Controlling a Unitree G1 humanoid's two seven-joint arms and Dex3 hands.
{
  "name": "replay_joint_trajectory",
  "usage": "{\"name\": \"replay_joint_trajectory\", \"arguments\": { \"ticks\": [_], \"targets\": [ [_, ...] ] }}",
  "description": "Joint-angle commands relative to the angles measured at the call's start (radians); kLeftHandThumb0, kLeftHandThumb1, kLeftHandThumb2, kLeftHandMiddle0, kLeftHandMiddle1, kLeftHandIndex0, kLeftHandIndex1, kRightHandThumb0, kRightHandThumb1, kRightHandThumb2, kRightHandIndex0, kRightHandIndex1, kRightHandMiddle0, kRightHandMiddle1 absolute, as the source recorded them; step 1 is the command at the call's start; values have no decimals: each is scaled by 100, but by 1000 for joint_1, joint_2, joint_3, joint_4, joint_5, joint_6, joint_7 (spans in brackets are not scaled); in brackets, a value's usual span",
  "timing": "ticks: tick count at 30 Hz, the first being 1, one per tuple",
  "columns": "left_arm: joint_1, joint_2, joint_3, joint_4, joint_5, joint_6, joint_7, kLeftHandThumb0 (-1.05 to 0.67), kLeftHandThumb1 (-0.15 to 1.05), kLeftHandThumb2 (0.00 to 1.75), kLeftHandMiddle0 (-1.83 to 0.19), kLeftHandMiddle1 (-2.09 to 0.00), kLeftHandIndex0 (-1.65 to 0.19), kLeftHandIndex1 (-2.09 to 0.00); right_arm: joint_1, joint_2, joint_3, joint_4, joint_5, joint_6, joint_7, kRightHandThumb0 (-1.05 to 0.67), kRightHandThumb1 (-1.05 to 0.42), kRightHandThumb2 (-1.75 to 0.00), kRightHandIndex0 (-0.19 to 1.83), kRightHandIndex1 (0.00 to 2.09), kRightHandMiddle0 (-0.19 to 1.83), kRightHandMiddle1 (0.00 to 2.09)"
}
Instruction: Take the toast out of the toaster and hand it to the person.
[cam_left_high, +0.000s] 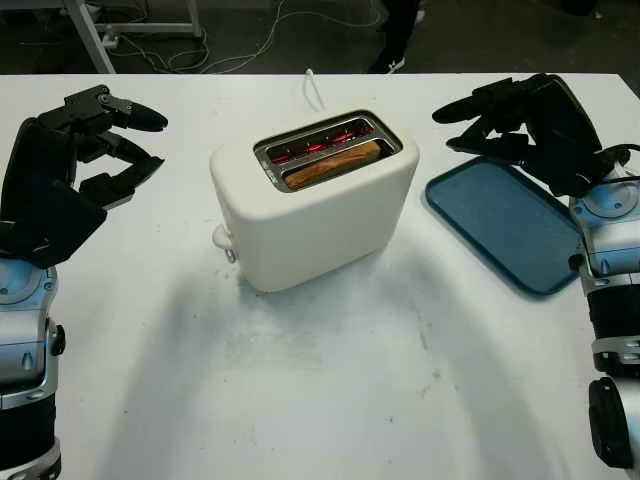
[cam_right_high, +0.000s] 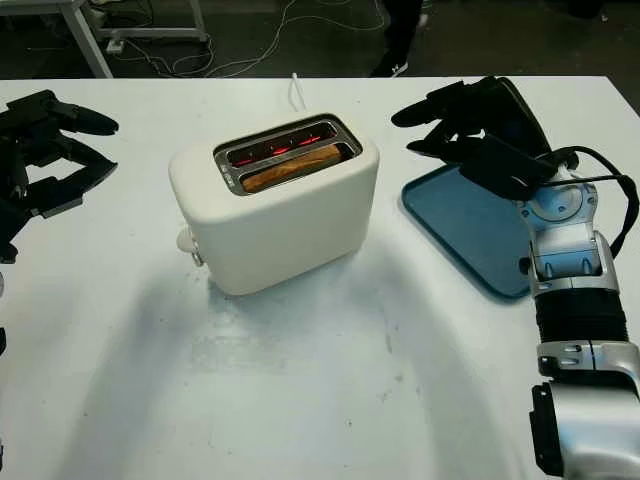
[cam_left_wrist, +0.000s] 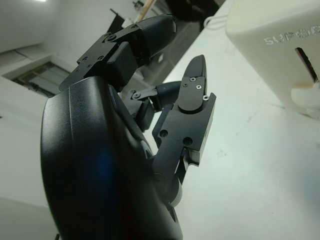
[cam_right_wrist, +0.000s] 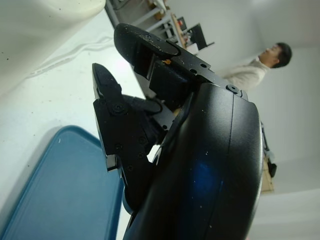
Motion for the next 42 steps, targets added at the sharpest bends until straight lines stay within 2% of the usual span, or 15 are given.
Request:
{"name": "replay_joint_trajectory", "arguments": {
  "ticks": [1, 9, 20, 30, 42],
  "targets": [
    [0, 11, 3, -18, 12, 9, 6, -11, 85, 23, -58, -118, -61, -82, -11, 1, 0, 9, -2, -13, -10, -8, -79, 0, 92, 87, 116, 1],
    [-5, 10, 10, 10, 11, -28, 0, -13, 86, 20, -61, -117, -64, -80, -11, -3, 18, -32, -30, 37, -10, -11, -80, 0, 93, 88, 116, 1],
    [-3, 7, 13, -17, -4, 22, 2, -12, 88, 17, -57, -117, -63, -79, -11, -3, 17, -40, -30, 35, -3, -10, -79, 0, 96, 89, 117, 1],
    [0, 17, 10, -5, 14, -14, 6, -10, 89, 15, -58, -118, -64, -79, -11, 2, 17, -52, -30, 53, -6, -10, -80, 0, 95, 90, 117, 1],
    [-1, 9, 13, -19, 8, 11, 6, -12, 90, 12, -59, -117, -65, -78, -9, 6, 12, -46, -7, 42, -2, -4, -80, 0, 94, 93, 118, 1]
  ]
}}
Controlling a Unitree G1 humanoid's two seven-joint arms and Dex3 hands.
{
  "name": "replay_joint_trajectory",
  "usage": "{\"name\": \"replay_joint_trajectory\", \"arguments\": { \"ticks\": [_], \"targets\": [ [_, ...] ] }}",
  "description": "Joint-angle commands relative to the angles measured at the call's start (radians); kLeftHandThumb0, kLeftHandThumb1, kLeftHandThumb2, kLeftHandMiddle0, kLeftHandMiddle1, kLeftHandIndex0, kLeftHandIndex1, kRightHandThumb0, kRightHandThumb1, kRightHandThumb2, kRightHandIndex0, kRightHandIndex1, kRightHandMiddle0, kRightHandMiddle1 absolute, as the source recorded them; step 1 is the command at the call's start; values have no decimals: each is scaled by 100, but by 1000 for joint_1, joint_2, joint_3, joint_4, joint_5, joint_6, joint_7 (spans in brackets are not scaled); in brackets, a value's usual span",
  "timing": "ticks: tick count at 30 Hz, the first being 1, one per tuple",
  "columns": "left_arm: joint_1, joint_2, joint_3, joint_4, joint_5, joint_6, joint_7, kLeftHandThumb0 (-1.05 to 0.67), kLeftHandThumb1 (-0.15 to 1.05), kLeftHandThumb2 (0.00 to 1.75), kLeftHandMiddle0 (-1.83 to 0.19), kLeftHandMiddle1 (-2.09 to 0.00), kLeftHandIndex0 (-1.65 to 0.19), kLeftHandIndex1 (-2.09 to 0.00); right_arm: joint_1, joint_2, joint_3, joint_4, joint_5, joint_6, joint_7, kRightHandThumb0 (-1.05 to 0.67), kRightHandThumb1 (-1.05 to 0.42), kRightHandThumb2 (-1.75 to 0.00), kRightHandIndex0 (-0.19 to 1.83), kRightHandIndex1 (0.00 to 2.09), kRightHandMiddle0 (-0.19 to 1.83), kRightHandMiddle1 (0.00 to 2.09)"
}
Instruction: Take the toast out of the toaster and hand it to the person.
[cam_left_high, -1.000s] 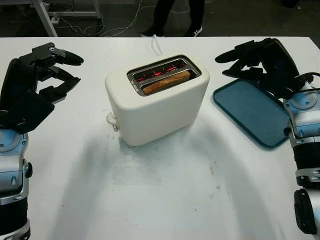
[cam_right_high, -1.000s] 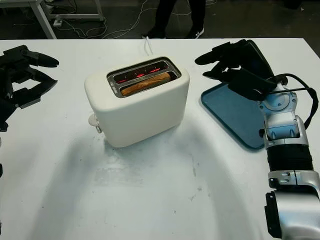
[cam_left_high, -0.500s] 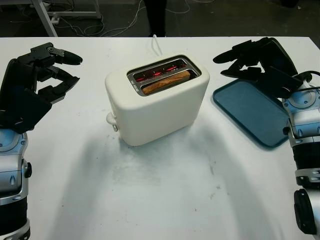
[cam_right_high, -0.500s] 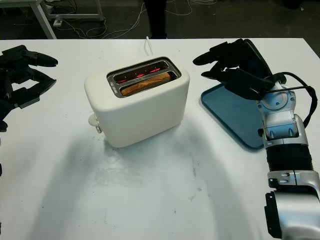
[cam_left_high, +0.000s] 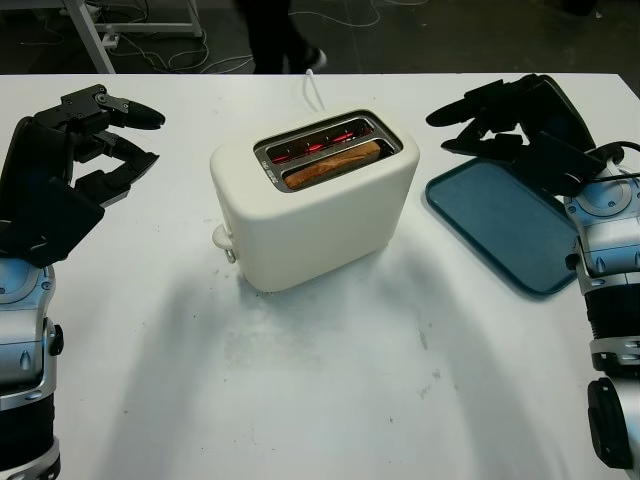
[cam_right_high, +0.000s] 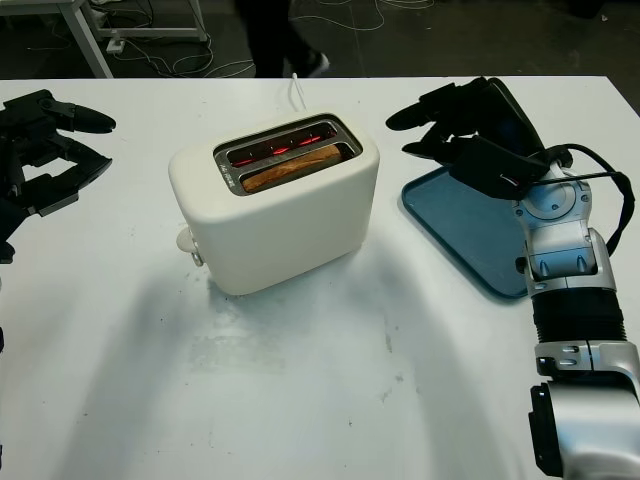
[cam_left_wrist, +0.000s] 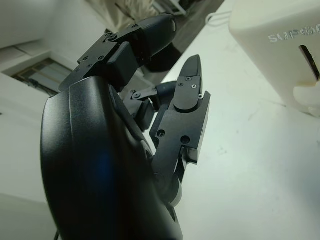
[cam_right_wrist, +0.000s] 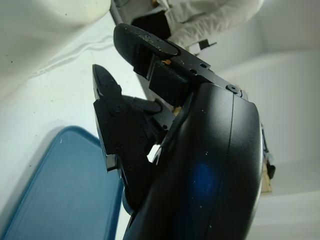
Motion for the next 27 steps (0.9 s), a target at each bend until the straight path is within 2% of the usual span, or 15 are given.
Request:
{"name": "replay_joint_trajectory", "arguments": {
  "ticks": [1, 9, 13, 27],
  "targets": [
    [0, 7, 7, -12, 0, -5, 5, -12, 90, 12, -59, -116, -65, -77, -8, 3, -5, -17, 7, 11, -1, -5, -80, 0, 93, 93, 118, 1],
    [-1, 5, 8, -28, 1, 24, 8, -10, 91, 11, -59, -116, -65, -77, -8, -1, -1, -37, -10, 30, -6, -4, -79, 0, 92, 94, 118, 1],
    [1, 10, 7, -14, 9, -5, 6, -13, 91, 10, -60, -116, -66, -77, -6, 7, -9, -28, 9, 17, -1, 1, -80, 0, 93, 93, 118, 1],
    [1, 1, 10, -10, -13, -12, 4, -11, 92, 9, -59, -116, -65, -76, -6, 5, -5, -27, 16, 23, -3, 1, -80, 0, 93, 94, 118, 1]
  ]
}}
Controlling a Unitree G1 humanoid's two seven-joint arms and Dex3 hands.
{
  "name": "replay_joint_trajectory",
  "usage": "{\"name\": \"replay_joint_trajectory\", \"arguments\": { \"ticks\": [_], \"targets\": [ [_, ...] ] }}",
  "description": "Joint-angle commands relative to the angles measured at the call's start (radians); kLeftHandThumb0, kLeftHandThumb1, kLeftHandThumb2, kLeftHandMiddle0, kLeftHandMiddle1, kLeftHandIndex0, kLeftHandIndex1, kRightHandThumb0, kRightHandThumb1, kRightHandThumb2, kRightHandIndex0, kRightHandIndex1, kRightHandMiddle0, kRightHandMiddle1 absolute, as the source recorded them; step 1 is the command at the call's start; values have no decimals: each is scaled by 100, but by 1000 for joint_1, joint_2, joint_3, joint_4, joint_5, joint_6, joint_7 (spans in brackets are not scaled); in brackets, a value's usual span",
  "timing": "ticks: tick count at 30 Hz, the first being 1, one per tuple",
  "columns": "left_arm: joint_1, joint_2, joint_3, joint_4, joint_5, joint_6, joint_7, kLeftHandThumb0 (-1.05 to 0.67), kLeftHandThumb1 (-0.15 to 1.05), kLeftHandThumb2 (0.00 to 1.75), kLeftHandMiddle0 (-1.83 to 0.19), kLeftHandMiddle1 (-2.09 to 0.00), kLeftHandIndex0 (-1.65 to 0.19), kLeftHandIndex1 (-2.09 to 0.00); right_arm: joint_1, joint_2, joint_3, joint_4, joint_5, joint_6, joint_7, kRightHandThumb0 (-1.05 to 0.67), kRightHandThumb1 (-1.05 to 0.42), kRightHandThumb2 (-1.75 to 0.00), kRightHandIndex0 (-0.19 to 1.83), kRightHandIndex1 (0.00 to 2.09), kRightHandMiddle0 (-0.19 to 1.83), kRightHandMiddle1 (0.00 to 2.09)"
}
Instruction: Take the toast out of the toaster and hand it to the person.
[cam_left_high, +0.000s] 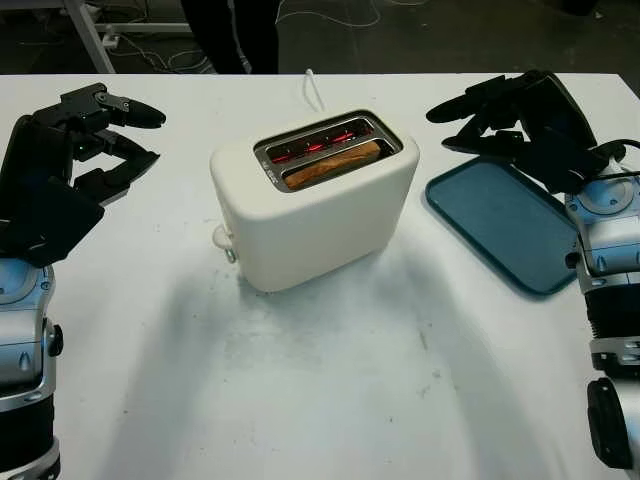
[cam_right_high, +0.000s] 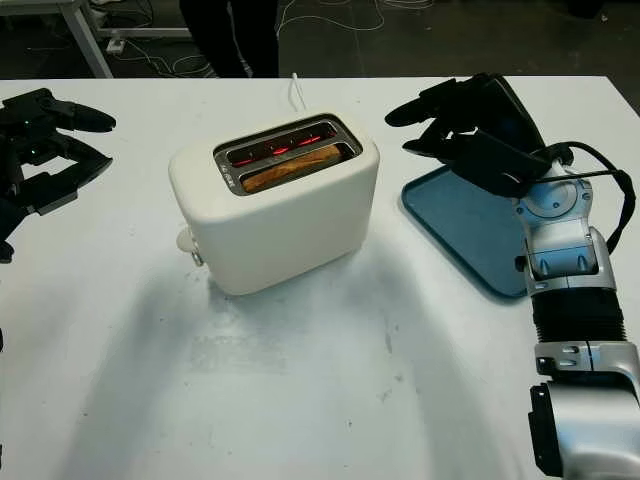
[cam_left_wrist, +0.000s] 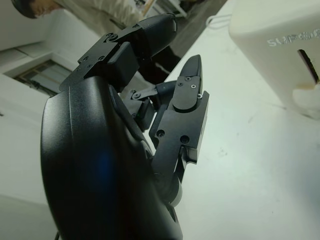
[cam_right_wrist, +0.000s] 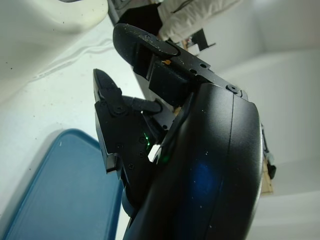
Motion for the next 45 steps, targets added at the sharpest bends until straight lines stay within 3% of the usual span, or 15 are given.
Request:
{"name": "replay_joint_trajectory", "arguments": {
  "ticks": [1, 25, 35, 45],
  "targets": [
    [1, 1, 10, 6, -10, -18, 2, -10, 92, 9, -59, -116, -65, -76, -5, 4, -5, -9, 2, 10, -4, 1, -80, 0, 93, 94, 118, 1],
    [-12, 4, 5, 13, -4, -13, 7, -12, 92, 9, -59, -118, -64, -78, -5, 3, -2, -30, 1, 21, -2, 2, -80, 0, 92, 96, 118, 1],
    [-16, 10, 4, 37, -7, -58, 0, -10, 91, 9, -61, -121, -65, -80, -5, 3, -1, -34, -6, 26, -6, 2, -80, 0, 91, 97, 118, 1],
    [-11, 3, 6, 18, -11, -28, 3, -10, 92, 10, -58, -119, -63, -79, -2, 8, -8, -32, 13, 35, 1, 5, -81, 0, 90, 98, 117, 0]
  ]
}}
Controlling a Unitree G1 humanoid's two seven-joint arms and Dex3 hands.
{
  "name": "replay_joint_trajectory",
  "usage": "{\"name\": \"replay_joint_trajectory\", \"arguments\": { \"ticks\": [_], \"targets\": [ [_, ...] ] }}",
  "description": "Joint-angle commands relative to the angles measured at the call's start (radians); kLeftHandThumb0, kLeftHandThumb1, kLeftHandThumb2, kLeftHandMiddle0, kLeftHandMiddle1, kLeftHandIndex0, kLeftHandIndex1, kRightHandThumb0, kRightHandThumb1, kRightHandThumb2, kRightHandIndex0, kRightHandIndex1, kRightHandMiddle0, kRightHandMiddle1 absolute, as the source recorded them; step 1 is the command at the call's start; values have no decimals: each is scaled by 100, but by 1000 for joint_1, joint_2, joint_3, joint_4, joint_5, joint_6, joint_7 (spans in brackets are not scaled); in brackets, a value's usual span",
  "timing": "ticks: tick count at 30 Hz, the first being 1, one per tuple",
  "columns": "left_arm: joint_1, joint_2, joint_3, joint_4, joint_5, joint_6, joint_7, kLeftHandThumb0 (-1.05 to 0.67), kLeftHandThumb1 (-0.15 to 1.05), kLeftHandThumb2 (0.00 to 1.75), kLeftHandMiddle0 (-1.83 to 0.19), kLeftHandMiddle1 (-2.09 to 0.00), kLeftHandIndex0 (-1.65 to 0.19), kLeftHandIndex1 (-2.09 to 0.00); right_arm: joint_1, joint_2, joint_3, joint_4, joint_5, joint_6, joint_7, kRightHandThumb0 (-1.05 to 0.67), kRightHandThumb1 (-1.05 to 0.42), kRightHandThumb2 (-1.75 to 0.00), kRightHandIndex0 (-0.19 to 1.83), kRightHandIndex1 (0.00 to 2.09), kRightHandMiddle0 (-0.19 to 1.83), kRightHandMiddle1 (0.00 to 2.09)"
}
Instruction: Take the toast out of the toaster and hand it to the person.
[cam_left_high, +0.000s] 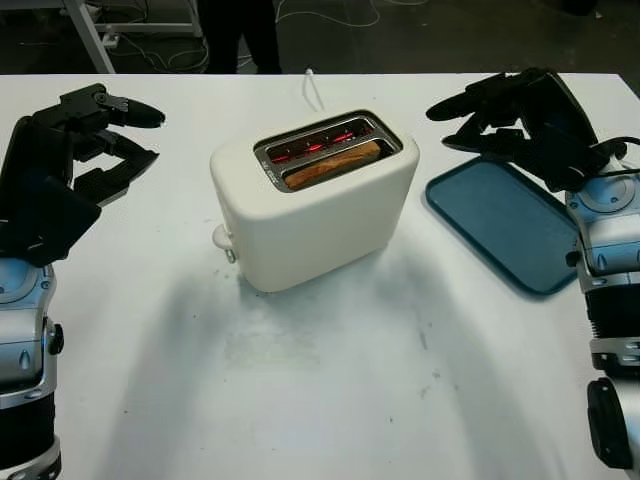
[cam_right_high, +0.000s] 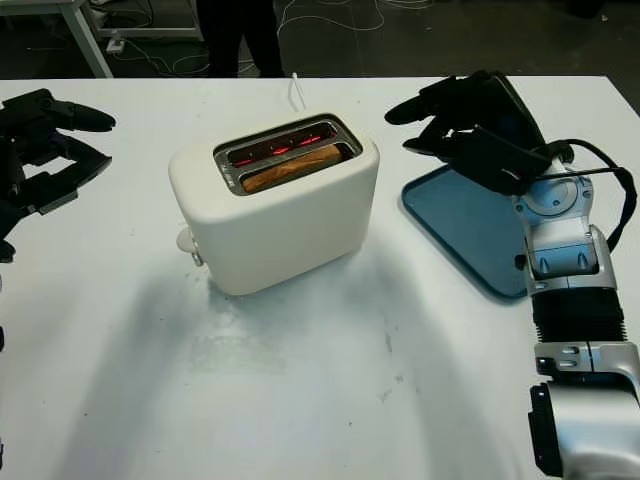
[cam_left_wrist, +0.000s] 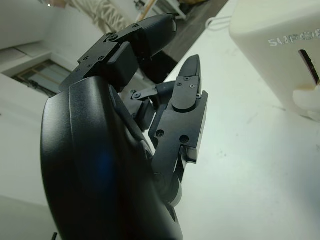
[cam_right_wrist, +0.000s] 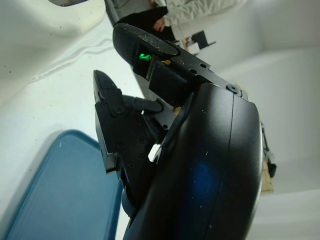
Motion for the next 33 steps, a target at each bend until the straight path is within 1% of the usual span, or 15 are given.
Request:
{"name": "replay_joint_trajectory", "arguments": {
  "ticks": [1, 6, 11, 24, 30, 33],
  "targets": [
    [-7, 8, 3, -8, 1, -3, 4, -10, 92, 10, -58, -119, -63, -79, -1, 7, -7, -7, 8, -3, 0, 5, -81, 0, 90, 98, 118, 0],
    [-4, 7, 5, -3, 1, -13, 4, -9, 92, 9, -59, -119, -64, -79, 1, 3, -2, -15, 0, 3, -2, 3, -81, 0, 90, 98, 118, 0],
    [-1, 6, 8, 3, -3, -26, 3, -8, 92, 10, -58, -118, -64, -79, 4, 5, -1, -19, -4, 4, -8, 7, -81, 0, 90, 99, 118, 0],
    [-2, 1, 8, -6, -5, -6, 7, -8, 92, 10, -58, -119, -63, -80, 3, 2, 1, -16, -17, -5, -10, 5, -81, 0, 90, 99, 118, 0],
    [-1, 3, 3, -9, 7, -8, 11, -9, 92, 10, -58, -118, -64, -80, 1, 6, -5, -4, -6, -14, -4, 9, -81, 0, 91, 97, 118, 0],
    [-1, -1, 6, -12, -4, 1, 8, -7, 92, 10, -57, -118, -63, -80, -1, 6, -5, 0, -4, -11, -3, 8, -81, 0, 91, 96, 118, 0]
  ]
}}
